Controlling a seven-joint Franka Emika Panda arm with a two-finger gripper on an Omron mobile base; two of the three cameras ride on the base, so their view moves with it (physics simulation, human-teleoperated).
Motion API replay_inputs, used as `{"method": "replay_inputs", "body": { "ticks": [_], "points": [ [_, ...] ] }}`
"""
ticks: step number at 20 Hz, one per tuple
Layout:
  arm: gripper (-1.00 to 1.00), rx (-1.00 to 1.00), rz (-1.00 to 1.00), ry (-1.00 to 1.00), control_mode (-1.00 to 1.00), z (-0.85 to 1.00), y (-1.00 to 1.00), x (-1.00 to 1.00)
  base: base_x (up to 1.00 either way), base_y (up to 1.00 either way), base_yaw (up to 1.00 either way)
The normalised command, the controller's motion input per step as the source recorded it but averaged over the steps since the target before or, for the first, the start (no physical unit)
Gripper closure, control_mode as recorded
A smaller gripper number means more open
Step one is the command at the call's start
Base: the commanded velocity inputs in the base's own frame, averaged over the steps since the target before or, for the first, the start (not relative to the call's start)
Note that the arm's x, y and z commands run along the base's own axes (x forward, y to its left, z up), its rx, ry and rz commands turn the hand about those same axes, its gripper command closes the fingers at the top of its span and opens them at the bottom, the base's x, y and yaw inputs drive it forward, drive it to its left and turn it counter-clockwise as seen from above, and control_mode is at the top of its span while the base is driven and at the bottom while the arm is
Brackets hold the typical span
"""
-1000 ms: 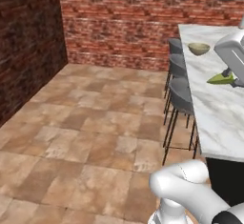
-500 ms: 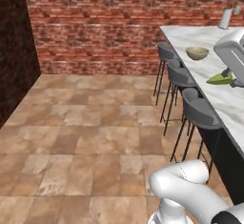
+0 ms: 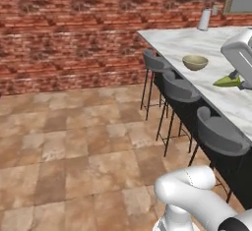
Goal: There is a bowl on the dining counter. Grab a lemon wedge from the fridge and place it in the bowl. Then get the liquor bottle and glass cup from the cabinet and place them next to the bowl.
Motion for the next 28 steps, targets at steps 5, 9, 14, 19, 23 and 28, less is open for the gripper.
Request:
{"method": "replay_inputs", "body": {
  "ticks": [5,9,14,19,23,28],
  "points": [
    [1.0,0.0,0.0,0.0,1.0,0.0,0.0,0.0,0.94,0.44,-0.43],
    [1.0,0.0,0.0,0.0,1.0,0.0,0.0,0.0,0.75,0.38,-0.49],
    [1.0,0.0,0.0,0.0,1.0,0.0,0.0,0.0,0.67,0.36,-0.5],
    [1.0,0.0,0.0,0.0,1.0,0.0,0.0,0.0,0.43,0.45,-0.48],
    [1.0,0.0,0.0,0.0,1.0,0.0,0.0,0.0,0.33,0.55,-0.46],
    [1.0,0.0,0.0,0.0,1.0,0.0,0.0,0.0,0.24,0.7,-0.46]
  ]
}}
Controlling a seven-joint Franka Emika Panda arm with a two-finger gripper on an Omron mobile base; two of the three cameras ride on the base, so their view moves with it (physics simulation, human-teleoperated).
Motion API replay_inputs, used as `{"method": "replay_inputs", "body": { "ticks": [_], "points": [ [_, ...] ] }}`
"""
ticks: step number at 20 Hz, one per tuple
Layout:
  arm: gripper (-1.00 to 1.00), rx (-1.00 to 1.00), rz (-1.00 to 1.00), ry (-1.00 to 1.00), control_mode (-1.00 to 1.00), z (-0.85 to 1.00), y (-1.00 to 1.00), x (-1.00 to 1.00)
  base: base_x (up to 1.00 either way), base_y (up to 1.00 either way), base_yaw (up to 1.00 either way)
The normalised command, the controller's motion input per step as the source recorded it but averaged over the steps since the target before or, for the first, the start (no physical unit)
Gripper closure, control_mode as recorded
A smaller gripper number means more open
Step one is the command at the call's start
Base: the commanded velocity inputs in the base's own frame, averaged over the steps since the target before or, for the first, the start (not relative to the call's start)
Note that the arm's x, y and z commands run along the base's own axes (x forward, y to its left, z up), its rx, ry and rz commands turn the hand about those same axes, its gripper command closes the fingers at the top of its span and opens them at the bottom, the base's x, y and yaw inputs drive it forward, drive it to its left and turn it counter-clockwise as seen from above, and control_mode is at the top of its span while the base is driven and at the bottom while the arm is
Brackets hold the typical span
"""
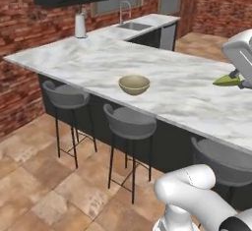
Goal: There is a bowl on the dining counter. Grab a lemon wedge from the fridge and place it in the bowl. Then get the liquor bottle and glass cup from the cabinet and place them next to the bowl.
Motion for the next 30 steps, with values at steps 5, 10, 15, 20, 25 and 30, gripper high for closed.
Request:
{"method": "replay_inputs", "body": {
  "ticks": [5,10,15,20,25,30],
  "points": [
    [1.0,0.0,0.0,0.0,1.0,0.0,0.0,0.0,0.07,0.88,-0.41],
    [1.0,0.0,0.0,0.0,1.0,0.0,0.0,0.0,0.0,0.99,-0.29],
    [1.0,0.0,0.0,0.0,1.0,0.0,0.0,0.0,0.31,0.99,-0.31],
    [1.0,0.0,0.0,0.0,1.0,0.0,0.0,0.0,0.55,0.96,-0.35],
    [1.0,0.0,0.0,0.0,1.0,0.0,0.0,0.0,0.53,0.59,-0.41],
    [1.0,0.0,0.0,0.0,1.0,0.0,0.0,0.0,0.48,0.13,-0.45]
  ]
}}
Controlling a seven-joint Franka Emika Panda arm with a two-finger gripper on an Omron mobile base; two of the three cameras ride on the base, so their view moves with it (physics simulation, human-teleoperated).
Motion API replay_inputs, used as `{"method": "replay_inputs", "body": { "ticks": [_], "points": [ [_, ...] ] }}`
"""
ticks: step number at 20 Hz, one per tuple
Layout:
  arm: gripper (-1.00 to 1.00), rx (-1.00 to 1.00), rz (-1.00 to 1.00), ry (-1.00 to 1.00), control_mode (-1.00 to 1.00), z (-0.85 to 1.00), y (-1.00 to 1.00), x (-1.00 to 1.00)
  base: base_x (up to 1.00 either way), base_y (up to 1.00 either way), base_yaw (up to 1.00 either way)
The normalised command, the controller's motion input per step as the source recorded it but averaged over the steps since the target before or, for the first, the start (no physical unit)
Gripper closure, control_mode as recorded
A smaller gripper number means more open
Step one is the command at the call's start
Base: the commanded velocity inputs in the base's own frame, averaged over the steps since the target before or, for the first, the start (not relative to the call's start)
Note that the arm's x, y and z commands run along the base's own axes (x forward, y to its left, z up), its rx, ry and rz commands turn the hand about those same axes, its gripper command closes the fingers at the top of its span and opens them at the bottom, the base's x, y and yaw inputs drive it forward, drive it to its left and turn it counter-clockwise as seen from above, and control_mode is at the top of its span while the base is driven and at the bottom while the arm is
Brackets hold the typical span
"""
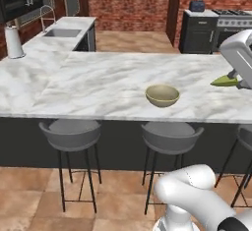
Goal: There is a bowl on the dining counter. Grab a lemon wedge from the fridge and place it in the bowl. Then get the liquor bottle and glass cup from the cabinet and place them next to the bowl.
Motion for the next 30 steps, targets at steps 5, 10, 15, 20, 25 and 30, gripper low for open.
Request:
{"method": "replay_inputs", "body": {
  "ticks": [5,10,15,20,25,30],
  "points": [
    [1.0,0.0,0.0,0.0,1.0,0.0,0.0,0.0,0.46,0.03,-0.43],
    [1.0,0.0,0.0,0.0,1.0,0.0,0.0,0.0,0.57,0.32,-0.33],
    [1.0,0.0,0.0,0.0,1.0,0.0,0.0,0.0,0.49,0.28,-0.24],
    [1.0,0.0,0.0,0.0,1.0,0.0,0.0,0.0,0.4,0.11,-0.19],
    [1.0,0.0,-0.1,0.09,-1.0,-0.11,0.1,0.55,0.09,0.0,-0.03],
    [1.0,-0.03,-0.1,0.11,-1.0,-0.32,0.43,1.0,0.0,0.0,0.0]
  ]
}}
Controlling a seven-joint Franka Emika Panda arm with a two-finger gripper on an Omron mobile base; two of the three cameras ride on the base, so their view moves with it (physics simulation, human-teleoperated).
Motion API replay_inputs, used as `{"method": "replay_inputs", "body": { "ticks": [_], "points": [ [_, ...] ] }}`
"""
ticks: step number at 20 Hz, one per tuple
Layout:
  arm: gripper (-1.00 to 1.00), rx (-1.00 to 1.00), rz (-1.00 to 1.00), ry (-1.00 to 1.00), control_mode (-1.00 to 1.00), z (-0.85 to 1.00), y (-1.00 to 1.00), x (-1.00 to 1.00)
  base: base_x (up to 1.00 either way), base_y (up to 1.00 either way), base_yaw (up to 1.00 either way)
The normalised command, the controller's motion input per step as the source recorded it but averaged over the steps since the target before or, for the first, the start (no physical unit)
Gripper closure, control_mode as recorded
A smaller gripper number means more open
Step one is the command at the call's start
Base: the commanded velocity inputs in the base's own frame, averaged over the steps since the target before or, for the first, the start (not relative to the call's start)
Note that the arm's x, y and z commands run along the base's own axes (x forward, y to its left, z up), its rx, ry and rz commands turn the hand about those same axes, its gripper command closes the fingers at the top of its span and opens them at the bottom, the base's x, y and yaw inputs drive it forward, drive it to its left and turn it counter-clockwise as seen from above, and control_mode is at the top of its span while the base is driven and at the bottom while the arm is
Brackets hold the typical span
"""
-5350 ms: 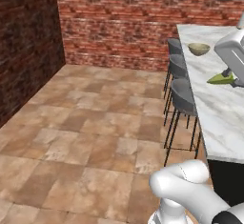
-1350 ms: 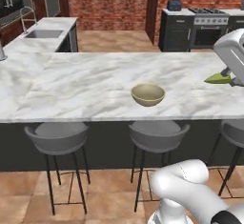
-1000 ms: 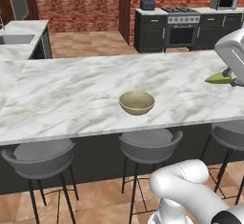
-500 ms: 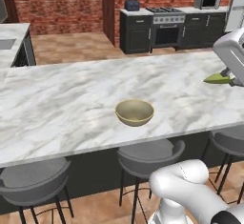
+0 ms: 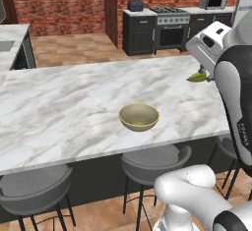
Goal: There is a bowl on the dining counter. Grab a lemon wedge from the fridge and place it in the bowl. Then get the liquor bottle and glass cup from the cabinet and place them next to the bowl.
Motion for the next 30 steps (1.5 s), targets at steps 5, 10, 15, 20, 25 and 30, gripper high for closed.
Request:
{"method": "replay_inputs", "body": {
  "ticks": [5,10,15,20,25,30],
  "points": [
    [1.0,-0.07,-0.09,0.16,-1.0,-0.48,0.49,1.0,0.0,0.0,0.0],
    [1.0,-0.02,-0.03,0.27,-1.0,-0.56,0.13,0.97,0.0,0.0,0.0],
    [1.0,-0.01,0.0,0.28,-1.0,-0.59,0.01,1.0,0.0,0.0,0.0],
    [1.0,-0.03,0.0,0.16,-1.0,-0.55,0.12,1.0,0.0,0.0,0.0],
    [1.0,-0.01,0.0,0.12,-1.0,-0.45,0.02,1.0,0.0,0.0,0.0],
    [1.0,0.0,0.0,0.15,-1.0,-0.51,0.0,0.96,0.0,0.0,0.0]
  ]
}}
